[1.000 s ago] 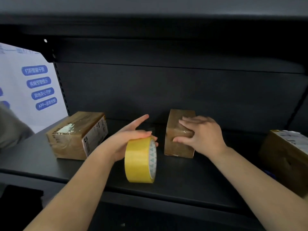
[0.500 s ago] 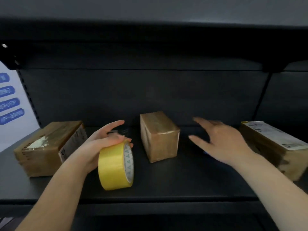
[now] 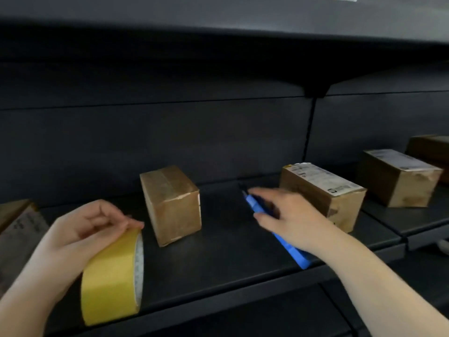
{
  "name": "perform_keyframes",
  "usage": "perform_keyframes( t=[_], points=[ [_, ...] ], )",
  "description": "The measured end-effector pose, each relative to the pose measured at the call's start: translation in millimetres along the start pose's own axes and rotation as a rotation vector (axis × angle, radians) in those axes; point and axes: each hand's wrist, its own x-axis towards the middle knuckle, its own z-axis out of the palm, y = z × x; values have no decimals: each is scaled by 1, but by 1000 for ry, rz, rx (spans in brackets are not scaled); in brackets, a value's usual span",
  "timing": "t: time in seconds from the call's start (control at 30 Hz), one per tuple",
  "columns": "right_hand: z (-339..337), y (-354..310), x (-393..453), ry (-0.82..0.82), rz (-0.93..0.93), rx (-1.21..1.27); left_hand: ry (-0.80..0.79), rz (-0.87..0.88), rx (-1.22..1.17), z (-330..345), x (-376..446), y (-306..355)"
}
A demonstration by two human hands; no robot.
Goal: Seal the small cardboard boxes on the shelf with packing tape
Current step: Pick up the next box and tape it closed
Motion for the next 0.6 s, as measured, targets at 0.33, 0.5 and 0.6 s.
perform_keyframes(
  t=[0.33,0.5,0.6],
  points=[
    [-134,112,-26,637,170,141,-67,90,549,132,26,65],
    [-105,173,-1,45,356,-167,-295,100,937,204,78,67],
    [-82,195,13,-223,403,-312,-367,7,1132,238,105,59]
  ],
)
